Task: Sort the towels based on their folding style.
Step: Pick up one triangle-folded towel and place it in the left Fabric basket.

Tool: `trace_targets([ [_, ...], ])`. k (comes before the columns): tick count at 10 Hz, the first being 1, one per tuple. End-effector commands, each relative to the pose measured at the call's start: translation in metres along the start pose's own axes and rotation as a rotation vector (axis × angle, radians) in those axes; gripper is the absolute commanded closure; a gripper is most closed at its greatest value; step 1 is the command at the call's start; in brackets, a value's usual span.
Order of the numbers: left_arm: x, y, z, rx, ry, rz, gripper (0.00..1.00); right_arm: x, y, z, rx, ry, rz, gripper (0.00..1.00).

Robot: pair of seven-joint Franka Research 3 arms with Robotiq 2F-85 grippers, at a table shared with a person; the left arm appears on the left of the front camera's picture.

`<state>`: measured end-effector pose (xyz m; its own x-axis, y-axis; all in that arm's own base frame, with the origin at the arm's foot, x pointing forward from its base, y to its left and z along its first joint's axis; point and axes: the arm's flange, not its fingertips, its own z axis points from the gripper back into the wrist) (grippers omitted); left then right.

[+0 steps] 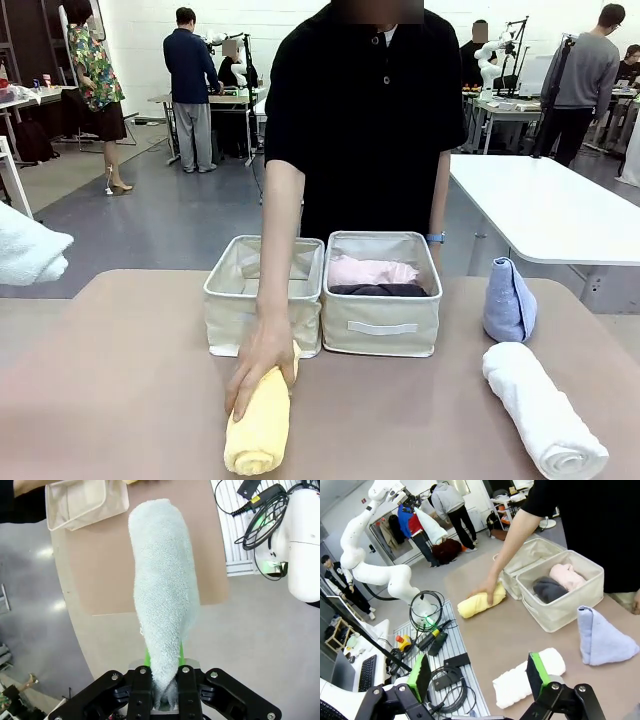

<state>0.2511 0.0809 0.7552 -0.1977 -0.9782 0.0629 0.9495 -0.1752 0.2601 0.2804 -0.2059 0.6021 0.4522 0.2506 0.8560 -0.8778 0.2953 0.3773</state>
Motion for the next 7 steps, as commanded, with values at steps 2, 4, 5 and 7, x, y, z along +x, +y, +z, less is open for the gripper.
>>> trace_targets([
  [2, 0.001, 0.007, -0.008, -0.01, -0.011, 0.017, 0.85, 0.002, 0.0, 0.001, 0.01, -0.023, 0.019, 0.0],
  [4, 0.005, 0.015, -0.012, -0.01, -0.018, 0.012, 0.85, 0.002, 0.0, 0.001, 0.01, -0.023, 0.019, 0.0],
  [5, 0.007, 0.025, -0.014, 0.017, -0.019, 0.022, 0.85, 0.002, 0.0, 0.001, 0.01, -0.023, 0.019, 0.0],
  [7, 0.052, 0.073, -0.031, 0.01, -0.029, -0.01, 0.85, 0.002, 0.0, 0.001, 0.01, -0.023, 0.019, 0.0],
])
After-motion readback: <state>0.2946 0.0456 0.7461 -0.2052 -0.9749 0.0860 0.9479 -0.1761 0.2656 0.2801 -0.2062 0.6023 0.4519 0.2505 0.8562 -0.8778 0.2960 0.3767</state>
